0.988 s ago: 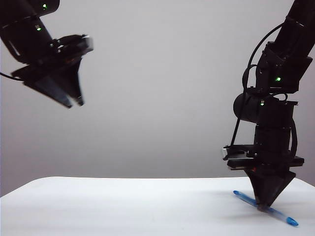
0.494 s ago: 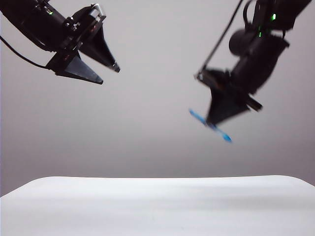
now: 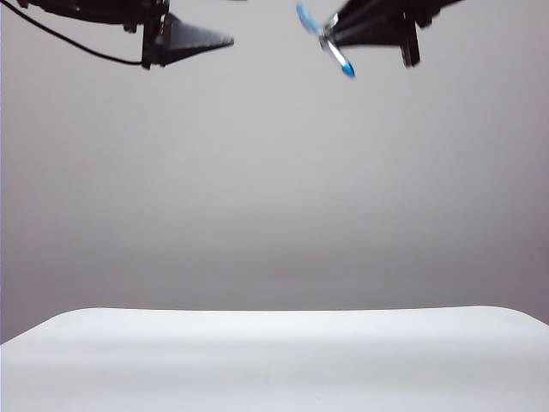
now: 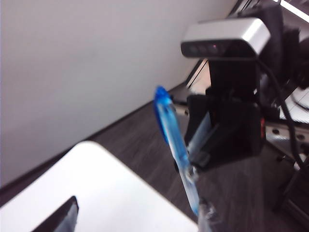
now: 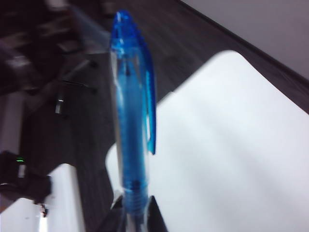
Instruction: Pick up the pen and remove the cap.
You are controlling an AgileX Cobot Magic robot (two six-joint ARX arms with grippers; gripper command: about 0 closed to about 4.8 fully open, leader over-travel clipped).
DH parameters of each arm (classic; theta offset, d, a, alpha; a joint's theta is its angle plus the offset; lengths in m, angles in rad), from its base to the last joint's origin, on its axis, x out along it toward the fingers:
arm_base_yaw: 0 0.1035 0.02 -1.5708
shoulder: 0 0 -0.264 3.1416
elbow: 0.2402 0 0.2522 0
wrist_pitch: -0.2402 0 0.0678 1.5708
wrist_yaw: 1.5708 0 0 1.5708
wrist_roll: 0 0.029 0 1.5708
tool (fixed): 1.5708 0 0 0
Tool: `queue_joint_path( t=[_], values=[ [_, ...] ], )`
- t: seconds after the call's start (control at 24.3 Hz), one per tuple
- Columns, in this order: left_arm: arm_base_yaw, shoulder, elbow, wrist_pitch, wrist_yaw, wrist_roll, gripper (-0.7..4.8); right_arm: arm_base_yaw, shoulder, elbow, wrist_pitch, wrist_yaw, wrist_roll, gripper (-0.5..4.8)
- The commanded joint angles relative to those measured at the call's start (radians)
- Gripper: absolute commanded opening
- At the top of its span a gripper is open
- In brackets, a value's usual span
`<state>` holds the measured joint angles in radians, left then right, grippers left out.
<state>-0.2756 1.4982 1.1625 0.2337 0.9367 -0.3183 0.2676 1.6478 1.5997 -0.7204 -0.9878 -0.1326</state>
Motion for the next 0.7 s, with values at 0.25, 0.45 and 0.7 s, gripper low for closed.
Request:
queue_joint_path(
  t=[0.25,0.45,0.7],
  values=[
    [-0.036,-0.003,0.005,0.121,0.08,-0.056,3.15,0.037,-0.011,0.0,0.049,-0.088,0.005,-0.05],
    [-0.058,-0.001,0.004,0.185,0.101,-0.052,3.15,0.097,-0.009,-0.001,0.099,-0.092,0.005,-0.05],
    [-0.079,0.004,0.004,0.194,0.096,-0.045,3.13,0.156,-0.004,-0.001,0.13,-0.091,0.005,-0.05]
  ],
)
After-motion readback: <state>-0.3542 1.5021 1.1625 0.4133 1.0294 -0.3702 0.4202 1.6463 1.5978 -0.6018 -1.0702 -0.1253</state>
